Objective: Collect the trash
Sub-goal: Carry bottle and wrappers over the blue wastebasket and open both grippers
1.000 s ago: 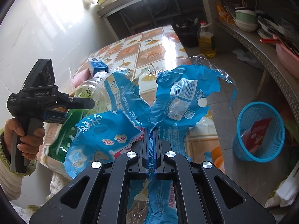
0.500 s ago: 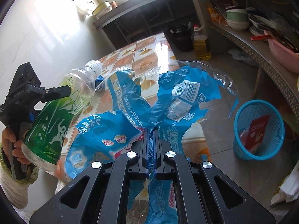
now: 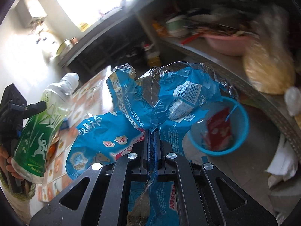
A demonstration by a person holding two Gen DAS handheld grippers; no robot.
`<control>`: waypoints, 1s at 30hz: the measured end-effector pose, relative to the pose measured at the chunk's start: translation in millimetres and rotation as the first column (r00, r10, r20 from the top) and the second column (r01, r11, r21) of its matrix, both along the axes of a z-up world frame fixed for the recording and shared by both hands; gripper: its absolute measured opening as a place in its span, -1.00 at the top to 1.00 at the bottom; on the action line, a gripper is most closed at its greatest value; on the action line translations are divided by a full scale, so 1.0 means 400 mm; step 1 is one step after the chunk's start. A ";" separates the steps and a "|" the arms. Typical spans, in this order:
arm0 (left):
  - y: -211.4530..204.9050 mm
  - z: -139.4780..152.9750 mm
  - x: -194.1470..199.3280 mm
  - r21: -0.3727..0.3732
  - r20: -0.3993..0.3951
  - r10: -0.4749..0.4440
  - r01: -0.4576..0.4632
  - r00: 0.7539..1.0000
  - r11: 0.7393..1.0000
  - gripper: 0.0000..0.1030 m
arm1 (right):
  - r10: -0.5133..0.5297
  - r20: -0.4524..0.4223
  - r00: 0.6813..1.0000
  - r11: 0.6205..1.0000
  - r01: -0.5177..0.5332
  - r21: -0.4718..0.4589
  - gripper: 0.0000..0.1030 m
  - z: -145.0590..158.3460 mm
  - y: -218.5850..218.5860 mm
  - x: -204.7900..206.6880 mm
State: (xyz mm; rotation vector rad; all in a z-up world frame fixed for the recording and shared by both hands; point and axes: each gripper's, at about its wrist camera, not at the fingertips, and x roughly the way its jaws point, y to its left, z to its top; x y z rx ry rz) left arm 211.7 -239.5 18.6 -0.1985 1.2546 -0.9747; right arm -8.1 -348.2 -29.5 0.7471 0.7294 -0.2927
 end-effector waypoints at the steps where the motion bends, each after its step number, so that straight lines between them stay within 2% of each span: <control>1: -0.042 -0.013 -0.001 0.012 -0.010 -0.023 0.023 1.000 1.000 -0.27 | -0.029 -0.015 0.999 1.000 0.030 0.010 0.96 -0.016 -0.021 -0.016; 8: -0.316 -0.142 -0.005 0.130 -0.097 -0.150 0.162 0.984 0.978 -0.27 | -0.134 -0.152 0.979 0.982 0.152 0.109 0.96 -0.179 -0.119 -0.051; 9: -0.355 -0.162 -0.004 0.121 -0.094 -0.145 0.156 0.985 0.980 -0.27 | -0.138 -0.170 0.976 0.979 0.161 0.127 0.96 -0.205 -0.129 -0.046; 16: -0.578 -0.342 0.029 0.282 -0.122 -0.192 0.219 0.974 0.934 -0.28 | -0.155 -0.269 0.951 0.942 0.224 0.250 0.96 -0.378 -0.214 0.015; 19: -0.660 -0.399 0.049 0.328 -0.117 -0.207 0.235 0.971 0.915 -0.29 | -0.154 -0.298 0.942 0.929 0.241 0.281 0.95 -0.446 -0.263 0.062; 22: -0.704 -0.431 0.073 0.355 -0.103 -0.205 0.229 0.973 0.906 -0.36 | -0.167 -0.331 0.929 0.920 0.268 0.286 0.65 -0.525 -0.330 0.127; 23: -0.711 -0.433 0.088 0.349 -0.088 -0.188 0.207 0.978 0.914 -0.38 | -0.167 -0.344 0.924 0.918 0.272 0.287 0.28 -0.554 -0.344 0.146; 24: -0.711 -0.429 0.097 0.339 -0.078 -0.170 0.187 0.982 0.922 -0.41 | -0.174 -0.374 0.911 0.920 0.286 0.268 0.00 -0.594 -0.363 0.167; 27: -0.677 -0.408 0.114 0.304 -0.086 -0.148 0.168 0.985 0.938 -0.42 | -0.147 -0.476 0.867 0.925 0.290 0.244 0.02 -0.683 -0.387 0.208; 29: -0.653 -0.380 0.117 0.293 -0.080 -0.161 0.178 0.984 0.939 -0.42 | -0.140 -0.496 0.857 0.930 0.285 0.231 0.00 -0.697 -0.381 0.214; 30: -0.634 -0.360 0.118 0.287 -0.060 -0.163 0.173 0.985 0.942 -0.42 | -0.136 -0.498 0.856 0.940 0.270 0.209 -0.07 -0.693 -0.373 0.214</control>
